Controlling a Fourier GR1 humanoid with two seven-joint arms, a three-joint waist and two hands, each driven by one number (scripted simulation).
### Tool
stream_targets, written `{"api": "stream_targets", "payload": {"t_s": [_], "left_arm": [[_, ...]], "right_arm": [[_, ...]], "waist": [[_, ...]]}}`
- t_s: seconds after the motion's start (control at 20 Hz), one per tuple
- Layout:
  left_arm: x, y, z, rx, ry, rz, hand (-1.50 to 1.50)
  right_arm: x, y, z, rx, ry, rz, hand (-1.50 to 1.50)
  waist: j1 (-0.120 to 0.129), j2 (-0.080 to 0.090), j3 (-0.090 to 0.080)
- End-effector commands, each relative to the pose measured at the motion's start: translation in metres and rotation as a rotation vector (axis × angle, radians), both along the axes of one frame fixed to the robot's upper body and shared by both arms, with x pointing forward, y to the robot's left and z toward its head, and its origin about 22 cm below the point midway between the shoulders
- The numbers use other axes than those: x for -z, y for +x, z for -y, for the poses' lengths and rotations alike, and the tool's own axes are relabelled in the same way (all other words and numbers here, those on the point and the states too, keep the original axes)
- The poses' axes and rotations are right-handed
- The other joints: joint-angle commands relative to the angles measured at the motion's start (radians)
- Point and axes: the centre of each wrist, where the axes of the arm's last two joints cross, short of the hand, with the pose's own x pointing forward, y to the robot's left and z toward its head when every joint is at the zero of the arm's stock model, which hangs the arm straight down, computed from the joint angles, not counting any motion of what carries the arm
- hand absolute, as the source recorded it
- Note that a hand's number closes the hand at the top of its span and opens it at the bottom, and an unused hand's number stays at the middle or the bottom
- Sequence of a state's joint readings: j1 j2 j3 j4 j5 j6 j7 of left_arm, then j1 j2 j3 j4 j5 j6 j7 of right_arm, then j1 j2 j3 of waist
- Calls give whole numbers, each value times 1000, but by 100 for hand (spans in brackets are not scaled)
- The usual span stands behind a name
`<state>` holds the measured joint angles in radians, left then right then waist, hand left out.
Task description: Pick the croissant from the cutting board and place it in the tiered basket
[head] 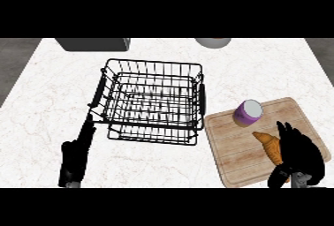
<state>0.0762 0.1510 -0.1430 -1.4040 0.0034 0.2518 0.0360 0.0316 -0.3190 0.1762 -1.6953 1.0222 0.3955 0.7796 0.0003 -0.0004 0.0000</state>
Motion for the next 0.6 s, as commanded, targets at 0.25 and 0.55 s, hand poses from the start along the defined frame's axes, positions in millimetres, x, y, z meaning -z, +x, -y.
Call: {"api": "stream_targets", "payload": {"t_s": [0.25,0.55], "left_arm": [[-6,7,-10,-2,-4,-2,0],[-8,-13,12,5,1,-10,0]], "right_arm": [[26,-11,19,16,12,-13,150],[31,11,23,-71,44,26,150]], "waist": [[-2,0,0],[3,0,0]]}}
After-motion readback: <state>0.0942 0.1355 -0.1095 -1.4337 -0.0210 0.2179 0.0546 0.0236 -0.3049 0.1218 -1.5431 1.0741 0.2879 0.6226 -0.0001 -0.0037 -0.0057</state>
